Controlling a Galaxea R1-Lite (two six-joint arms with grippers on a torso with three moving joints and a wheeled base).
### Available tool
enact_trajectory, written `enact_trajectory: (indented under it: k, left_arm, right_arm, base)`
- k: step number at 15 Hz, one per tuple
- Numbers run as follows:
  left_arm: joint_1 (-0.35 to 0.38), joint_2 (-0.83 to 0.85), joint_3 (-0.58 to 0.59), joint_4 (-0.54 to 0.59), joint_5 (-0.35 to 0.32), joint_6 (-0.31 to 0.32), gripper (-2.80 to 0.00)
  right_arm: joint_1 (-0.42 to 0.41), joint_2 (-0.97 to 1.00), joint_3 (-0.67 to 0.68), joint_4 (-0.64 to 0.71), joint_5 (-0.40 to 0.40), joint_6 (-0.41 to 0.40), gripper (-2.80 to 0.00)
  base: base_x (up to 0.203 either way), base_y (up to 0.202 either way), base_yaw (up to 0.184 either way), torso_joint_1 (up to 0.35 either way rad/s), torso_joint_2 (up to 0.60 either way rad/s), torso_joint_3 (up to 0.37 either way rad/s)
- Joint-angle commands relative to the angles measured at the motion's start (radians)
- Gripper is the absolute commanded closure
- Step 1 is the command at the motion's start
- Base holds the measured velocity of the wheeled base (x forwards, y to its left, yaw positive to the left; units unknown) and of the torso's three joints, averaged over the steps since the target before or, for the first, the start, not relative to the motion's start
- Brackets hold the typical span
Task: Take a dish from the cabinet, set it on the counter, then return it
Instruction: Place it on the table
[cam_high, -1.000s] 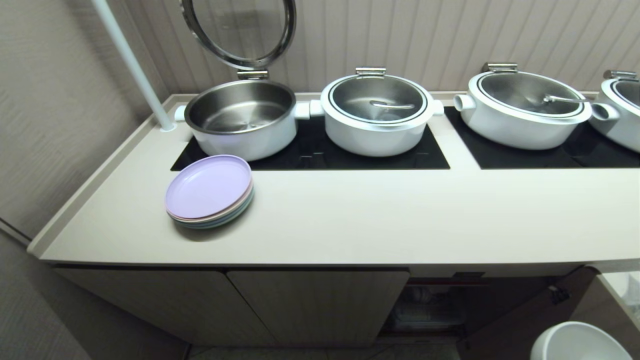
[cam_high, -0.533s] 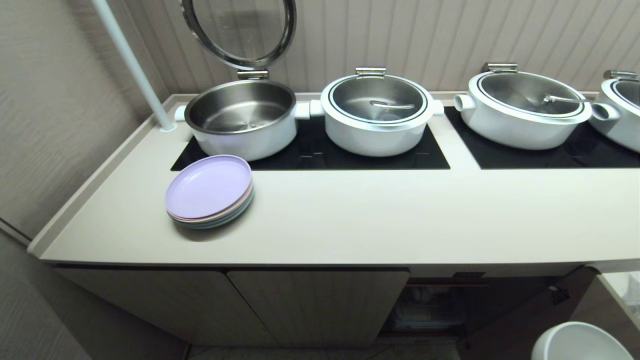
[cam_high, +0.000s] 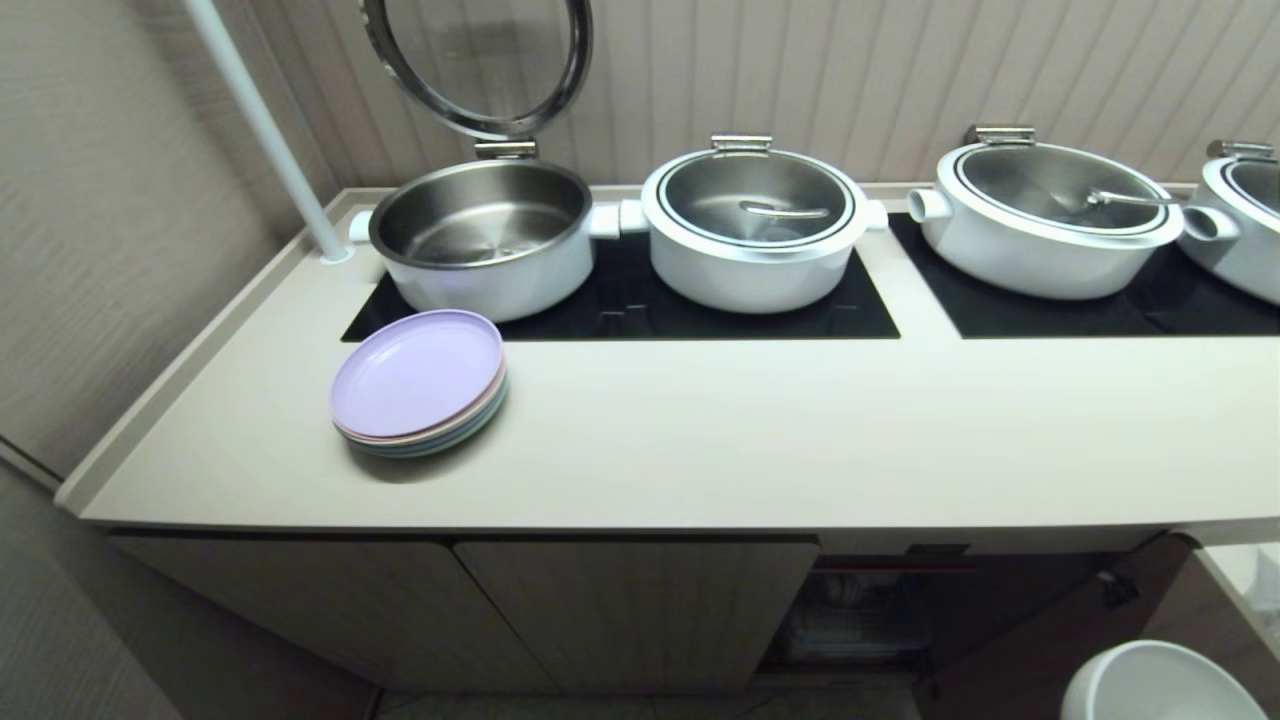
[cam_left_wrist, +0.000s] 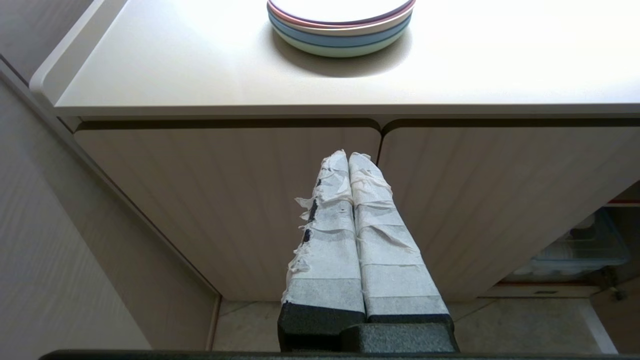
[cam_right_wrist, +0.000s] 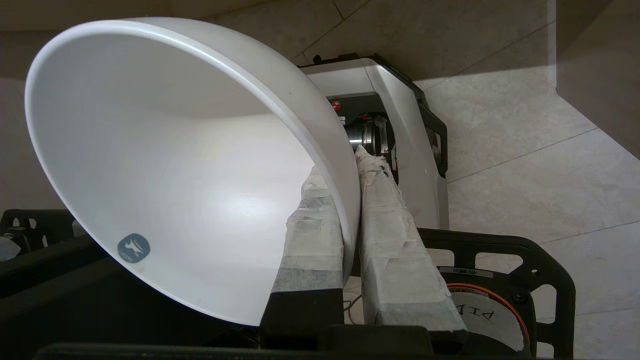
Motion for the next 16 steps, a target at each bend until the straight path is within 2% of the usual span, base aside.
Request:
enact_trajectory:
  k: [1, 11, 16]
  left_arm:
    - [0.0, 0.0, 0.0, 0.0, 0.0, 0.0, 0.0]
    - [0.0, 0.0, 0.0, 0.0, 0.0, 0.0, 0.0]
    - [0.0, 0.0, 0.0, 0.0, 0.0, 0.0, 0.0]
  right_arm:
    - [0.002, 0.019, -0.004, 0.0, 0.001, -0.001, 0.0]
    - [0.001, 0.178, -0.132, -0.006, -0.026, 0.005, 0.0]
    - [0.001, 0.317, -0.217, -0.072, -0.044, 0.009, 0.0]
  base:
    - [0.0, 0.0, 0.0, 0.0, 0.0, 0.0]
    - [0.0, 0.0, 0.0, 0.0, 0.0, 0.0]
    - [0.0, 0.0, 0.0, 0.0, 0.0, 0.0]
